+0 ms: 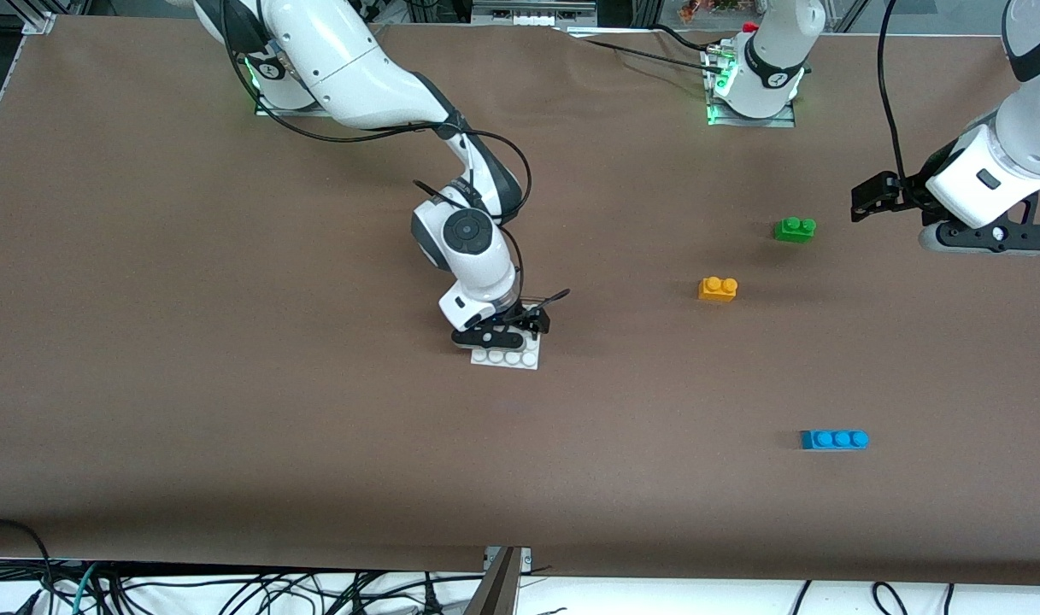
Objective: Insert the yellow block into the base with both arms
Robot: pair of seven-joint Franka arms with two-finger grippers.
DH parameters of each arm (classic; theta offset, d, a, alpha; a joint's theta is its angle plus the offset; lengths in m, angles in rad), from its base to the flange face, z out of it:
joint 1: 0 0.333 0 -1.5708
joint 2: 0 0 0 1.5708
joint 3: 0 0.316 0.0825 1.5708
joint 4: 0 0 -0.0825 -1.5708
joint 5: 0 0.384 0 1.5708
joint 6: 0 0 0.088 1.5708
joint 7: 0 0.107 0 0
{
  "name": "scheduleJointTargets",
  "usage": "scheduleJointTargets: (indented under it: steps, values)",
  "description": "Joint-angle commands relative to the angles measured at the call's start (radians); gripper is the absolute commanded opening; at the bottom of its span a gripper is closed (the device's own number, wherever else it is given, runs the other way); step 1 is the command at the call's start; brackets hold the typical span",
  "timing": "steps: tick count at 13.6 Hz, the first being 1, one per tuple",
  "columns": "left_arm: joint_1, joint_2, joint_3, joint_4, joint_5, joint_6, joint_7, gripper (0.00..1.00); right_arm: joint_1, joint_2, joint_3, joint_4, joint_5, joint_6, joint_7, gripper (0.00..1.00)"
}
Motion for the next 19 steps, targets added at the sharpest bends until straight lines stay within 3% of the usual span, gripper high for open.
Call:
scheduleJointTargets:
  steps: [1, 16, 19]
  values:
    - [0.001, -0.002, 0.002, 0.015, -0.014, -0.02, 0.017, 1.0, 0.036, 0.039, -0.001, 0.053, 0.014, 0.011, 0.009, 1.0]
    - [0.001, -0.002, 0.002, 0.015, -0.014, -0.02, 0.015, 1.0, 0.082, 0.037, -0.004, 0.071, -0.028, -0.006, -0.037, 1.0]
    - [0.001, -0.002, 0.003, 0.015, -0.014, -0.02, 0.017, 1.0, 0.082, 0.042, -0.004, 0.066, -0.1, -0.006, -0.057, 1.0]
